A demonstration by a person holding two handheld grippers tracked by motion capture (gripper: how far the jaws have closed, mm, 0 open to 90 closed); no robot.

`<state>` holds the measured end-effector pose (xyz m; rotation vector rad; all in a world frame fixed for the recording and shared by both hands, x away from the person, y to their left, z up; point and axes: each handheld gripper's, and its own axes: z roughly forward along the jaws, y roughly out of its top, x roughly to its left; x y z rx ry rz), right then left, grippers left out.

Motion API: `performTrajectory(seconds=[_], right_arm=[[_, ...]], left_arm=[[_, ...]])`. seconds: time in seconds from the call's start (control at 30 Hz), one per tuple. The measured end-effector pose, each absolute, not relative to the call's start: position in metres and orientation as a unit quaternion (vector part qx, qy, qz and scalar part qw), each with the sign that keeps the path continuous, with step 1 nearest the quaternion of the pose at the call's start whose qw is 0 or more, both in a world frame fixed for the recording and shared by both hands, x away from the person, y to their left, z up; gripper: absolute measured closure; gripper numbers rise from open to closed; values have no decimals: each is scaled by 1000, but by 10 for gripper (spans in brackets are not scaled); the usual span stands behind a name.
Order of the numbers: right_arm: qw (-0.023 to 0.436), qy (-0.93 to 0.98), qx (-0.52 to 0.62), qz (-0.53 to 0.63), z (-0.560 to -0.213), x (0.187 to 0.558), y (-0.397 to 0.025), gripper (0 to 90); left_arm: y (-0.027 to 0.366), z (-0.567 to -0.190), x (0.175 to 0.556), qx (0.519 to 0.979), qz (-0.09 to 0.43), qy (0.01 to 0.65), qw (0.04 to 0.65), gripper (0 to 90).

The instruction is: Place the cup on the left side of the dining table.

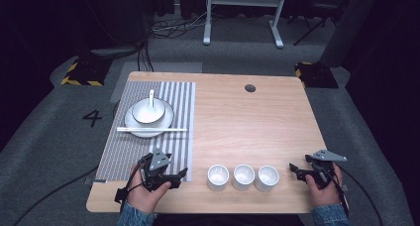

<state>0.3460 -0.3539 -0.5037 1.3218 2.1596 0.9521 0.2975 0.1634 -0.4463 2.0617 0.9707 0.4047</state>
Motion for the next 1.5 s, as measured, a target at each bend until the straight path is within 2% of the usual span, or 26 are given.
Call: performTrajectory(seconds=[0.53, 1.03, 1.2, 1.5], right_arm=[[217, 780, 477, 344, -504, 346, -354, 211], [217, 780, 477, 344, -504, 346, -354, 211], [217, 780, 477, 344, -504, 346, -354, 211], [217, 780, 477, 344, -504, 346, -354, 211]], left_arm=[[119, -430, 311, 831, 130, 322, 434, 252], [79, -437, 312, 841, 89, 276, 456, 254], [70, -444, 308, 835, 83, 282, 464, 202], [62, -459, 302, 821, 96, 306, 473, 162]])
